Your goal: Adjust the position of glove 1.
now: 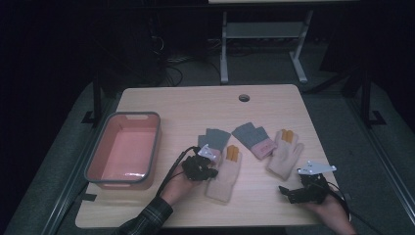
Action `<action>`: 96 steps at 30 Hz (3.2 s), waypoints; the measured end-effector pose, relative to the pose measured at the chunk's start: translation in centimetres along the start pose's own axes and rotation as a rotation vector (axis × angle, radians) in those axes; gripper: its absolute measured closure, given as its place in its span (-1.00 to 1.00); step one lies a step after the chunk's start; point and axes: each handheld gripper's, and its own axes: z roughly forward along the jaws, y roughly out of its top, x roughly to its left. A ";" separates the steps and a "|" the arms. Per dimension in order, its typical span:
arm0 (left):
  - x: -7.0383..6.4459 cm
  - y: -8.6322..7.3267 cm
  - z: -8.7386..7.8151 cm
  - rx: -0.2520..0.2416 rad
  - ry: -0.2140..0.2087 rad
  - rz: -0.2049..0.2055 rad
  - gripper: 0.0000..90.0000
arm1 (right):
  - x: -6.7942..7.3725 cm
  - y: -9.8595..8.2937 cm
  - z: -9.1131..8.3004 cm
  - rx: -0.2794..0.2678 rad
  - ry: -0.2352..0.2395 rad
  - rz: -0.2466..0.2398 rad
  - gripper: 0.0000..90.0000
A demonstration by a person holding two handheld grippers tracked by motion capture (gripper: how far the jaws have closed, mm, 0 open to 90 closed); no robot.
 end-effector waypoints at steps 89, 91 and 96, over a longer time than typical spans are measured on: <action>0.1 -5.7 -3.2 -0.044 0.108 -0.020 -0.53 | 12.2 9.5 6.7 0.104 0.432 -0.262 1.00; 0.0 -5.7 -3.0 -0.033 0.104 -0.005 -0.57 | 11.5 9.1 6.3 0.109 0.424 -0.251 1.00; -0.2 -5.8 -2.8 -0.039 0.102 0.009 -0.63 | 10.1 8.4 5.3 0.109 0.402 -0.233 1.00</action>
